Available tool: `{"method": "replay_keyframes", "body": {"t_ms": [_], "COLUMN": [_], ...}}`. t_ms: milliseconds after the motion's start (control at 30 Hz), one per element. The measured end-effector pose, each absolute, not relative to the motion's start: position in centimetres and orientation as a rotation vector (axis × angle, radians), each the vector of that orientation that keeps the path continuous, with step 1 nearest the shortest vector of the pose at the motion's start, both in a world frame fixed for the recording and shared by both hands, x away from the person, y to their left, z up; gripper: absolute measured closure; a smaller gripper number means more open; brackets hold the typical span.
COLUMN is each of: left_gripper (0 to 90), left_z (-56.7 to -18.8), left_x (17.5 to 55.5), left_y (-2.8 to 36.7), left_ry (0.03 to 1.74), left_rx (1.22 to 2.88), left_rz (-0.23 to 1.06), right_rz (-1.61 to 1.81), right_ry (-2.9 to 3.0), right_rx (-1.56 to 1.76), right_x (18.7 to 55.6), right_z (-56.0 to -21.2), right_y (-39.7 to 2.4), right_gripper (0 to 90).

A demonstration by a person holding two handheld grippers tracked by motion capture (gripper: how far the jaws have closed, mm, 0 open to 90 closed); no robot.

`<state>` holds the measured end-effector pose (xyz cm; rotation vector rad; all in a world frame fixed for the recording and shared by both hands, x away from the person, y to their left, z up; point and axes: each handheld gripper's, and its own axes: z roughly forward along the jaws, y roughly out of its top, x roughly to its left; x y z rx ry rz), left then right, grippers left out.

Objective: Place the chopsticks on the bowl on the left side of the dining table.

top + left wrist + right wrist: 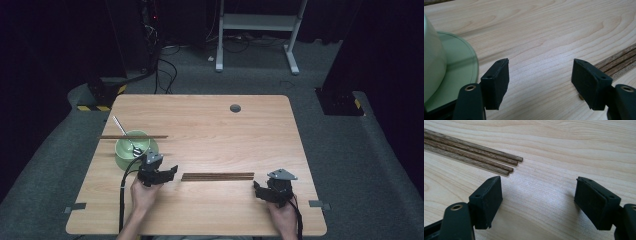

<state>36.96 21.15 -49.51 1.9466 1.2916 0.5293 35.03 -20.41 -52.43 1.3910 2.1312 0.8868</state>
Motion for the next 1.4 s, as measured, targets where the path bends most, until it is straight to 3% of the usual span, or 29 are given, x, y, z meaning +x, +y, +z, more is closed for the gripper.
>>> {"method": "replay_keyframes", "body": {"t_ms": [1400], "left_gripper": [28.3], "left_z": [-52.7], "left_x": [36.6], "left_y": [22.2], "left_ry": [1.364], "left_rx": [1.949], "left_rz": [0.610], "right_rz": [0.887], "right_ry": [2.131], "right_rx": [1.396], "right_x": [35.0], "right_z": [-52.4], "right_y": [-20.4], "right_gripper": [22.0]}}
